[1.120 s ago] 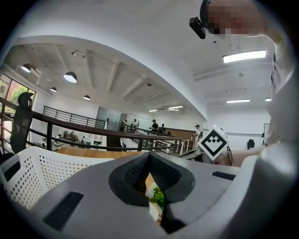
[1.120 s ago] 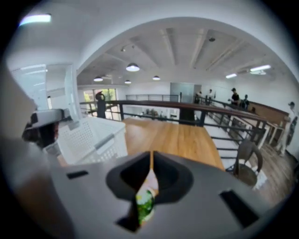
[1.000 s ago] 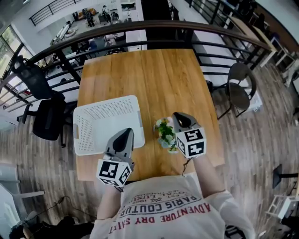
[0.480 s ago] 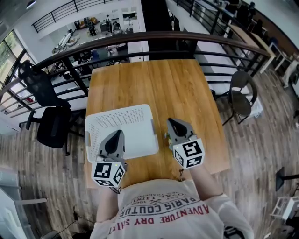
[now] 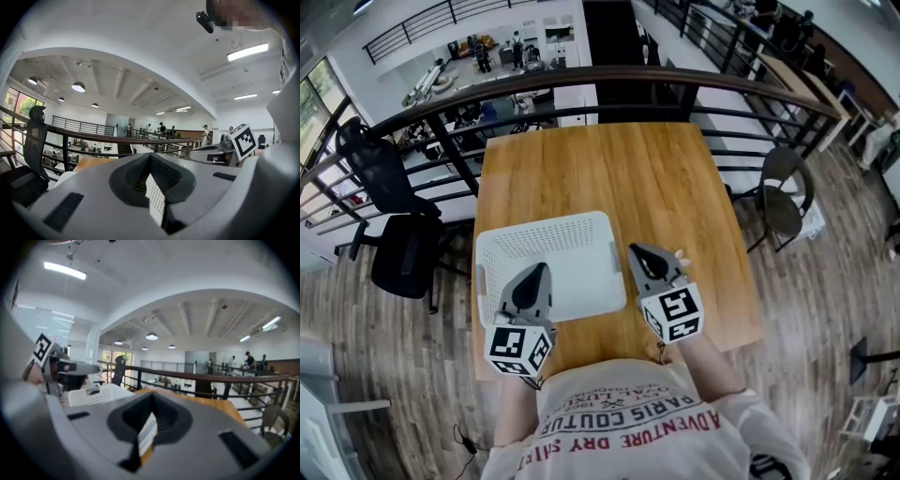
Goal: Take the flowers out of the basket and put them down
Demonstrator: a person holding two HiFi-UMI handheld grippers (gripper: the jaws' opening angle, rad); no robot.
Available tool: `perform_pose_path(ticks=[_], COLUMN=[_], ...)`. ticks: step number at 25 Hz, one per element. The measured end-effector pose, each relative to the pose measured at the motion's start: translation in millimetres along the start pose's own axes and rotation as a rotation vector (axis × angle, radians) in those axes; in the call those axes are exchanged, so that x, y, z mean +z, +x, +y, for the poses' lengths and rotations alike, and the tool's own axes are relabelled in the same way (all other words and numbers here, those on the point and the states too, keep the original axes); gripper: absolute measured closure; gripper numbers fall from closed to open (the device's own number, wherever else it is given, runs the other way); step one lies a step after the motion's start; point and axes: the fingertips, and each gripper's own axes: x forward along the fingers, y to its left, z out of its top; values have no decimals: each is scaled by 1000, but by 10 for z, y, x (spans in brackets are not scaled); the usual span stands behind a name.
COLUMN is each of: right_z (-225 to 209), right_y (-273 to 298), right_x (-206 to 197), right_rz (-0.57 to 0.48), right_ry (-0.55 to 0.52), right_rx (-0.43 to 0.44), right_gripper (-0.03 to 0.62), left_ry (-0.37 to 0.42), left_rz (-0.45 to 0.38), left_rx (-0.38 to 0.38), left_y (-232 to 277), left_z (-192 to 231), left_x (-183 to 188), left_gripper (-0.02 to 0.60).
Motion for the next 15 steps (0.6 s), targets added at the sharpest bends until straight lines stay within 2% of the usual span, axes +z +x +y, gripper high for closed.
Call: perform_pose_path(ticks=[15], right_z=[35], right_y=[25], right_x=[9], right_rz=[1], right_ry=[2], right_rx=[-11], right_gripper=[566], left_ry=[-4], left_rz=[5], left_rx=[0], left_y=[-31], left_z=[48], left_x=[-16], left_gripper=[555])
